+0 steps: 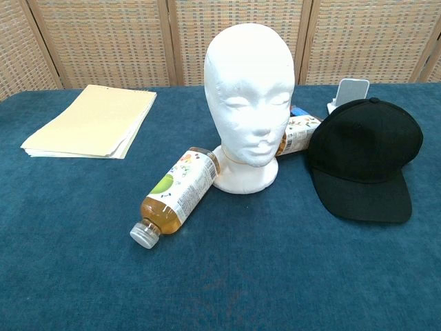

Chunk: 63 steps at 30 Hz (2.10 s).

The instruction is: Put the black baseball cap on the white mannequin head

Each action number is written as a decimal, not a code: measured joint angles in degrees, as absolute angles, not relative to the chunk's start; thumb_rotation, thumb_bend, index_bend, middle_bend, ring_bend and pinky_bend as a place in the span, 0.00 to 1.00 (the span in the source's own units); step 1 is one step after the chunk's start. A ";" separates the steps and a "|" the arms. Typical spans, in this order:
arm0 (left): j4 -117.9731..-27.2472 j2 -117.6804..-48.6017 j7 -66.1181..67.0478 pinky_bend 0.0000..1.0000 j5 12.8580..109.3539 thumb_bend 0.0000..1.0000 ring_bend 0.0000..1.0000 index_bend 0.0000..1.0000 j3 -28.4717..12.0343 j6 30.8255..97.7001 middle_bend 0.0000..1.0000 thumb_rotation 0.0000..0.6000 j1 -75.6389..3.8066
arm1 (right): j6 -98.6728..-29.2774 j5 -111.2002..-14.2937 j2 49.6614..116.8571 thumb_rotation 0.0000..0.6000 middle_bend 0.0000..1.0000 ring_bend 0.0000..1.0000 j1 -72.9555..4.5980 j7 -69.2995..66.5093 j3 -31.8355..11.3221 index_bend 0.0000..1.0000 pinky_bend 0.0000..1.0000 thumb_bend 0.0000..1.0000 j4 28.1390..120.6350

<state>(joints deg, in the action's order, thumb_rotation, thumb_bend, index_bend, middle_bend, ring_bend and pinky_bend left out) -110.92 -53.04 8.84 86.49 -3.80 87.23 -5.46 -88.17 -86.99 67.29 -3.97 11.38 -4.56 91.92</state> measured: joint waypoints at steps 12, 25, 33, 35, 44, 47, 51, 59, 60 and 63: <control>-110.77 -53.53 9.46 0.00 86.19 0.00 0.00 0.00 -3.79 86.60 0.00 1.00 -5.74 | -85.57 -88.97 68.13 1.00 0.84 0.91 -5.89 14.29 -3.95 0.00 1.00 0.00 91.15; -110.63 -54.28 10.92 0.00 82.75 0.00 0.00 0.00 -4.96 84.66 0.00 1.00 -6.98 | -66.58 -90.08 73.29 1.00 0.98 1.00 -18.93 27.07 -4.81 0.03 1.00 0.00 91.38; -110.05 -54.29 10.54 0.00 80.64 0.00 0.00 0.00 -5.60 83.12 0.00 1.00 -7.81 | -62.51 -87.05 82.21 1.00 0.98 1.00 -22.71 36.41 -6.02 0.12 1.00 0.00 86.19; -109.96 -54.28 10.53 0.00 80.26 0.00 0.00 0.00 -5.71 82.81 0.00 1.00 -7.99 | -62.22 -85.90 83.93 1.00 0.98 1.00 -23.00 37.59 -6.11 0.15 1.00 0.00 85.25; -110.10 -54.36 10.71 0.00 79.88 0.00 0.00 0.00 -5.84 82.65 0.00 1.00 -8.26 | -61.37 -83.84 89.36 1.00 0.98 1.00 -23.79 41.56 -4.95 0.31 1.00 0.00 80.99; -110.07 -54.37 10.61 0.00 79.78 0.00 0.00 0.00 -5.85 82.65 0.00 1.00 -8.25 | -61.48 -83.75 90.69 1.00 0.98 1.00 -24.16 42.11 -4.82 0.35 1.00 0.00 79.52; -109.91 -54.34 10.38 0.00 79.50 0.00 0.00 0.00 -5.86 82.49 0.00 1.00 -8.32 | -61.89 -83.93 92.10 1.00 0.98 1.00 -24.82 42.35 -4.98 0.37 1.00 0.00 77.57; -109.86 -54.39 10.26 0.00 79.37 0.00 0.00 0.00 -5.80 82.51 0.00 1.00 -8.34 | -63.07 -84.13 94.32 1.00 0.99 1.00 -25.88 42.47 -5.13 0.40 1.00 0.09 74.95; -109.85 -54.40 10.27 0.00 79.35 0.00 0.00 0.00 -5.78 82.51 0.00 1.00 -8.34 | -63.21 -84.13 94.43 1.00 0.99 1.00 -25.92 42.48 -5.11 0.41 1.00 0.09 74.83; -109.86 -54.42 10.28 0.00 79.37 0.00 0.00 0.00 -5.75 82.51 0.00 1.00 -8.37 | -63.81 -84.26 94.80 1.00 0.99 1.00 -26.04 42.61 -5.07 0.46 1.00 0.09 74.14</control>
<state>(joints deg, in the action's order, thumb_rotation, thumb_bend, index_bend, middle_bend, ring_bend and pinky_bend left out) -109.86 -54.42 10.28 79.37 -5.75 82.51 -8.37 -63.81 -84.26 94.80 -26.04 42.61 -5.07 74.14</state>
